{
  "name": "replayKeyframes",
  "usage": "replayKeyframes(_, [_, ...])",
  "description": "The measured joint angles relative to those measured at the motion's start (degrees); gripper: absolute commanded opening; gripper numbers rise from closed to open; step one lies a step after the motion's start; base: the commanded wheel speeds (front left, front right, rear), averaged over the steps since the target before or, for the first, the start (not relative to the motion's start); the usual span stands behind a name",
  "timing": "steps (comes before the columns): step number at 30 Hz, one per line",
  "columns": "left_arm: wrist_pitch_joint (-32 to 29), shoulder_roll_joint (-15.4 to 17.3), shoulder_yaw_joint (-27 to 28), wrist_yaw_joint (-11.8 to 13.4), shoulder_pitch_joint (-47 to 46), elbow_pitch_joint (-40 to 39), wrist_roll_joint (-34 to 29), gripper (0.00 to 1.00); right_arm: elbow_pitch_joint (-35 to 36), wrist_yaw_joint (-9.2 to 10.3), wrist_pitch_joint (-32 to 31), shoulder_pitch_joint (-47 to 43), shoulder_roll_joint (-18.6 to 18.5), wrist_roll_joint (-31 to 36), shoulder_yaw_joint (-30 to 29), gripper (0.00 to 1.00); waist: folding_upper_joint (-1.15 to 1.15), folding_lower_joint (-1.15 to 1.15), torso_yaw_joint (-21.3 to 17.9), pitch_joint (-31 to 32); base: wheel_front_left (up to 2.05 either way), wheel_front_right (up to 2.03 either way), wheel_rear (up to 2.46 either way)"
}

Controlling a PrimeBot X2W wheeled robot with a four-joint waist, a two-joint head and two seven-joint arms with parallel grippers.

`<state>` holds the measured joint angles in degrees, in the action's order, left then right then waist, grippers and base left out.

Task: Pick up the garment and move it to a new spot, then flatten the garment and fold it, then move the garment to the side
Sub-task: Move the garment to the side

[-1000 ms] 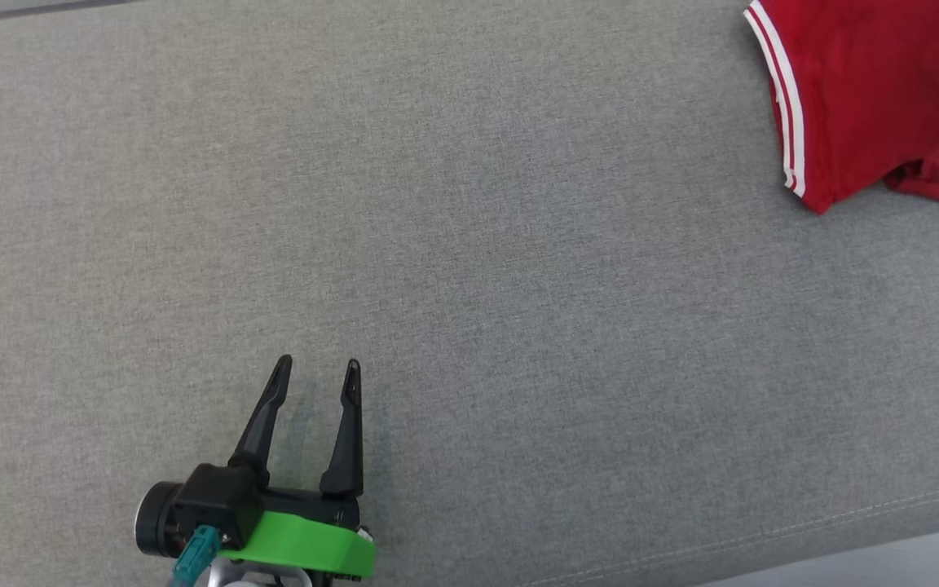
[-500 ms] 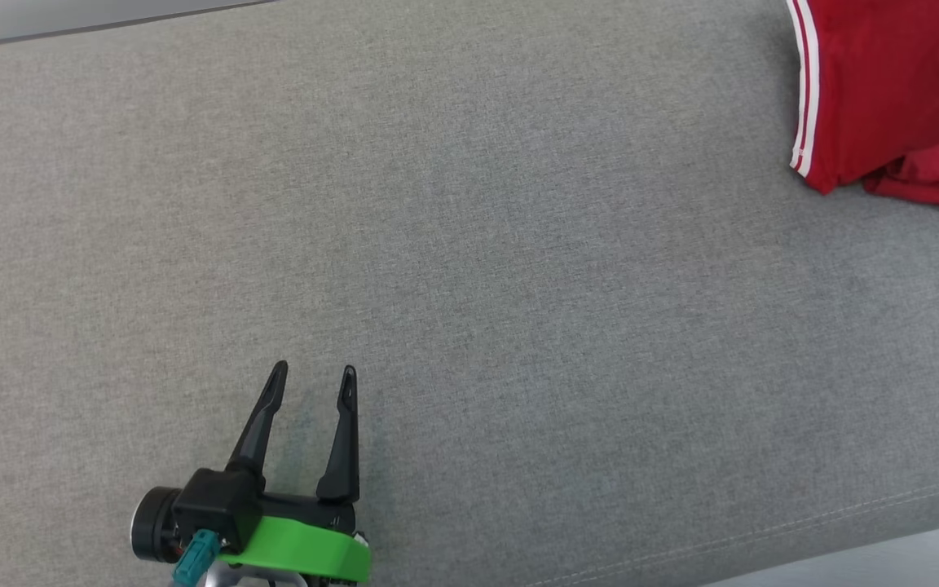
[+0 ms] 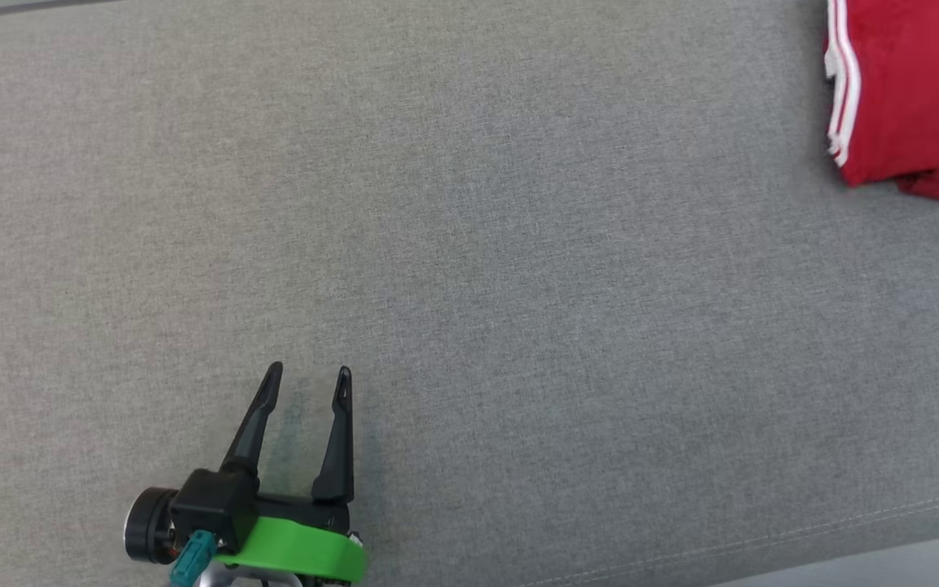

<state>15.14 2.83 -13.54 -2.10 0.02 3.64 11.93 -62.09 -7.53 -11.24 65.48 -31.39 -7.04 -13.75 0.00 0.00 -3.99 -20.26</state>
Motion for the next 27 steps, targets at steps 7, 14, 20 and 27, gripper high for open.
replayKeyframes(7, [-0.01,0.0,1.53,-0.14,0.19,-1.31,-0.54,1.0,1.98,0.0,7.45,-1.18,3.26,5.69,-1.7,1.0,0.0,0.0,-0.32,1.3,0.0,0.0,0.0])
replayKeyframes(14, [-0.01,0.0,4.2,1.42,2.09,-2.38,0.89,1.0,9.06,0.0,19.52,-10.92,5.84,4.44,4.46,1.0,0.0,0.0,-0.15,5.37,0.0,0.0,0.0])
replayKeyframes(20, [-0.01,0.0,7.77,3.42,6.32,-2.87,2.16,1.0,19.6,0.0,25.27,-24.64,8.43,1.13,7.77,1.0,0.0,0.0,0.43,10.43,0.0,0.0,0.0])
replayKeyframes(27, [-0.01,0.0,10.03,3.68,10.11,-1.22,1.64,1.0,36.21,0.0,26.19,-43.89,15.08,0.09,7.17,1.0,0.0,0.0,1.85,16.54,0.0,0.0,0.0])
